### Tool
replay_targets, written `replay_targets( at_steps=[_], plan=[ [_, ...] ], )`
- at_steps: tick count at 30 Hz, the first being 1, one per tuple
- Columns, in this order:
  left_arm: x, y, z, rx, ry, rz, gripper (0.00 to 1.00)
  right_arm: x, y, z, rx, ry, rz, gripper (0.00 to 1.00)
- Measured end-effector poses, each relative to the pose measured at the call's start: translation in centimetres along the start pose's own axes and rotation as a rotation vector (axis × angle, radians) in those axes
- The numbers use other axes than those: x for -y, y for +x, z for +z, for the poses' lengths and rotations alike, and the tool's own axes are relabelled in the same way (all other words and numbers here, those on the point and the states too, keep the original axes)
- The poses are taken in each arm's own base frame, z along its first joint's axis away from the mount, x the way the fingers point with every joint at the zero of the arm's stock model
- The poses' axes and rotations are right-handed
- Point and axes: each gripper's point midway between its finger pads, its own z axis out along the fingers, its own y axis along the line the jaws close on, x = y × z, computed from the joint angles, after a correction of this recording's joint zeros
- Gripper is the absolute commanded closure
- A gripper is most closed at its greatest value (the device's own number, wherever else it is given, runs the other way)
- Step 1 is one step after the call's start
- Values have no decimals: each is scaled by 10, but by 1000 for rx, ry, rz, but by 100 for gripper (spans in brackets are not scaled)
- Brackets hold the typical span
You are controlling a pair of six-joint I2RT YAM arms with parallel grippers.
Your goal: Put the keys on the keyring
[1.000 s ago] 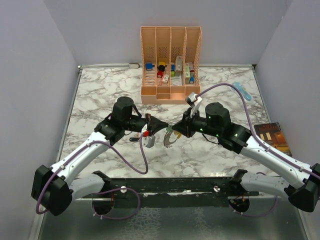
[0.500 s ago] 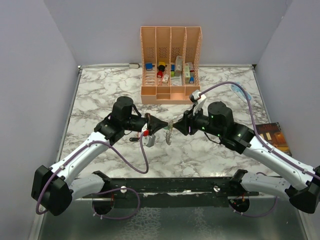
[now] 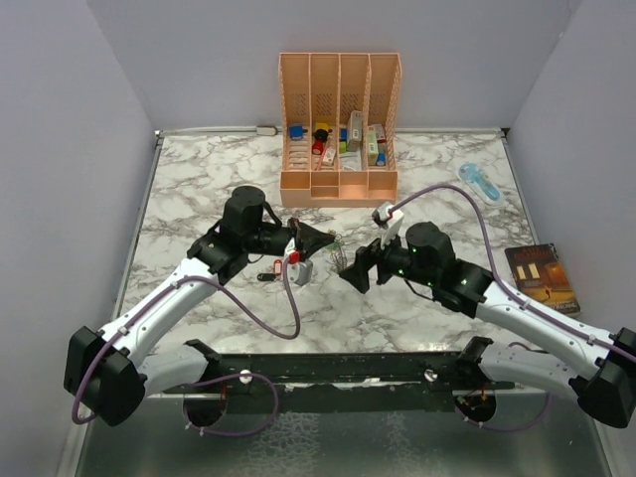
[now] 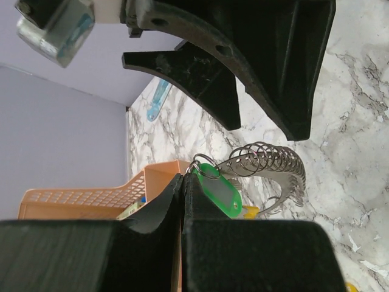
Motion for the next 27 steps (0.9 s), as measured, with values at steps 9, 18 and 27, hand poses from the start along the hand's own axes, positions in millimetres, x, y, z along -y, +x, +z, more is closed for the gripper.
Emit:
replay_targets(
  at_steps=[9,18,27],
  plan=[
    [0,10,2,-30,-11,-56,100,-7,-26,13,104,-32,14,10],
    [-4,13,4,-34,-31,-100,100,16,-18,34,95,76,40,40],
    [-3,23,10,-39,-35,-162,100,60,-18,27,143,323,58,62]
  ],
)
